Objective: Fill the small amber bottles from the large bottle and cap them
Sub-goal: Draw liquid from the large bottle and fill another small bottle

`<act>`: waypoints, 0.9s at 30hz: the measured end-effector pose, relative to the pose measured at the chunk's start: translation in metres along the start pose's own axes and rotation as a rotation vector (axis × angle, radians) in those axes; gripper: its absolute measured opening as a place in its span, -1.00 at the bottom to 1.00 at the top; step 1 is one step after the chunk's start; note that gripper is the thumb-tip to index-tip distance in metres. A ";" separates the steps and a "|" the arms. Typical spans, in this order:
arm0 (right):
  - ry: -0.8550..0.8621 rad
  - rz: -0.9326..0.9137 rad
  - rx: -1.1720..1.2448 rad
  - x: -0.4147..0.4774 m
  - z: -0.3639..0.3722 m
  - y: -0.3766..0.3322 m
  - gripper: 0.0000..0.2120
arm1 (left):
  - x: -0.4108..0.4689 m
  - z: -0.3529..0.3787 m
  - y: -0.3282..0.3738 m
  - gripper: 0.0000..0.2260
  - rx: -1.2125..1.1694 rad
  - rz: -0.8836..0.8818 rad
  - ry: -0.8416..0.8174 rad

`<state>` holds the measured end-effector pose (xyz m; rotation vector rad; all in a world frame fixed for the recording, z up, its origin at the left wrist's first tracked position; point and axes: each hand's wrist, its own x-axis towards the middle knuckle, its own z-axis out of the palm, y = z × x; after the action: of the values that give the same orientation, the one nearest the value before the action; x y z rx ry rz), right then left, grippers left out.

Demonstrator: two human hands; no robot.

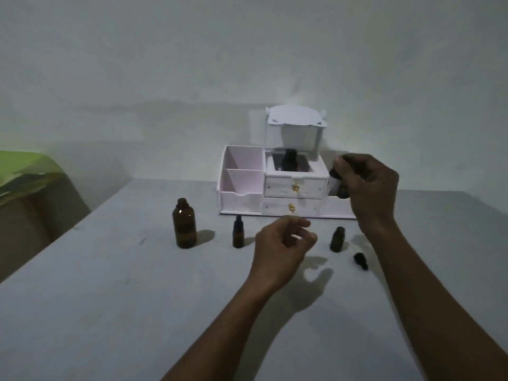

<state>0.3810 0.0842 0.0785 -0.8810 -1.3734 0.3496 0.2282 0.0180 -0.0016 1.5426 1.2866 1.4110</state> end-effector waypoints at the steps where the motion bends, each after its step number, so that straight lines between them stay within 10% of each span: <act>1: 0.016 0.005 -0.015 0.000 -0.010 0.006 -0.92 | 0.002 0.012 -0.001 -0.81 -0.002 -0.026 -0.032; 11: 0.159 0.076 -0.109 0.002 -0.047 0.055 -0.88 | 0.035 0.081 -0.014 -0.51 -0.022 -0.287 -0.089; 27: 0.116 0.098 -0.165 -0.007 -0.039 0.065 -0.90 | 0.051 0.092 -0.025 -0.57 0.228 -0.163 -0.134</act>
<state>0.4340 0.1082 0.0296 -1.0910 -1.2674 0.2587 0.3085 0.0863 -0.0265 1.6092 1.4938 1.0711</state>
